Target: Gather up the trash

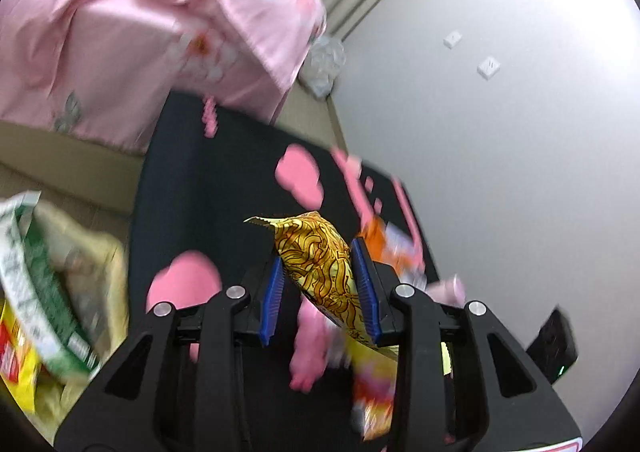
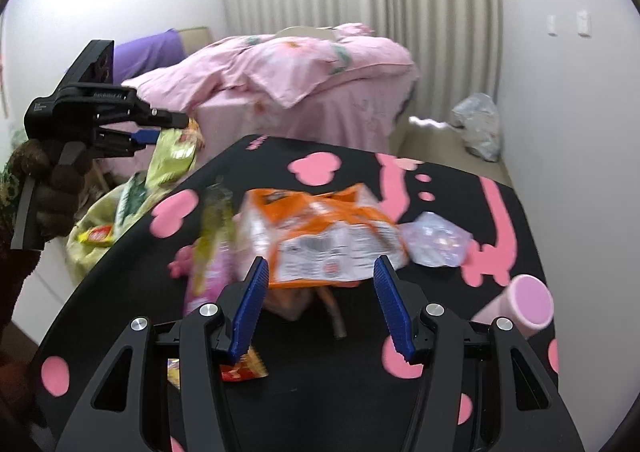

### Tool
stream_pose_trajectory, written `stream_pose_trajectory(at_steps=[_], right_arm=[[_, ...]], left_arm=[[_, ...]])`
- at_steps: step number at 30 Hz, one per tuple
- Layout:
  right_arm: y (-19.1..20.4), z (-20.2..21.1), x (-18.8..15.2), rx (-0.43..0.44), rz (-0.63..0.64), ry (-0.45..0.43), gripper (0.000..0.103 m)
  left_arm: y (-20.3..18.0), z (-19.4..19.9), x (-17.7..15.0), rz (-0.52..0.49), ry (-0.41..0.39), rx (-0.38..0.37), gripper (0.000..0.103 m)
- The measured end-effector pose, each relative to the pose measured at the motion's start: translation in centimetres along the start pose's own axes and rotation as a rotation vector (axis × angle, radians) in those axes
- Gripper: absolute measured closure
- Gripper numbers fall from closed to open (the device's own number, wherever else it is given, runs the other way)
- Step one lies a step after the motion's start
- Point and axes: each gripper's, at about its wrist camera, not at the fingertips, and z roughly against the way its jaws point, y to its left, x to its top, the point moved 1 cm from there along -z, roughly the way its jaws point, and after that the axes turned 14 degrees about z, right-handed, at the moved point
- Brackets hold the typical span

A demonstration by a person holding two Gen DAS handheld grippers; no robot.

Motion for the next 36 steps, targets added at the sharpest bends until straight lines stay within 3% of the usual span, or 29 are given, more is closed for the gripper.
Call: stream_pose_trajectory(at_steps=[6,11,13,15,20,22,24,28,33,36], right_arm=[[3.4,0.0,0.0,0.052,0.057,0.033,0.051],[4.5,-1.2,0.2,0.111,0.010,0.037,0.052],[4.4,-1.8,0.2,0.137,-0.025,0.042,0.060],[4.4,-2.4,0.0,0.188,-0.069,0.059,0.082],[4.8,-0.6,-0.5,0.201,-0.063,0.057,0.093],[4.6,1.0,-1.0,0.170,-0.053,0.055,0.093],[4.1,2.2,-1.5,0.137,-0.052,0.057,0.093],[2.7,4.6,-2.9,0.042,-0.050,0.075,0.093],[2.6,5.7,-5.4,-0.156,0.039,0.177,0.093],[3.1,5.1,-7.0,-0.147,0.044,0.227,0.093]], left_arm=[[2.7,-0.5,-6.6,-0.129,0.220,0.048,0.071],[3.1,0.5,-10.3,-0.253,0.265,0.094,0.070],[2.6,0.4,-11.3,-0.295,0.284,0.077,0.070],[2.0,-0.2,-11.8,-0.336,0.288,0.069,0.070],[1.9,-1.4,-12.0,-0.362,0.245,0.131,0.066],[2.3,-1.2,-11.6,-0.336,0.192,0.161,0.064],[2.4,-0.3,-11.2,-0.330,0.089,0.215,0.063],[2.5,2.0,-10.8,-0.294,-0.027,0.224,0.053],[3.1,2.8,-11.1,-0.213,-0.024,0.241,0.052],[2.7,1.5,-12.0,-0.220,0.017,0.224,0.052]])
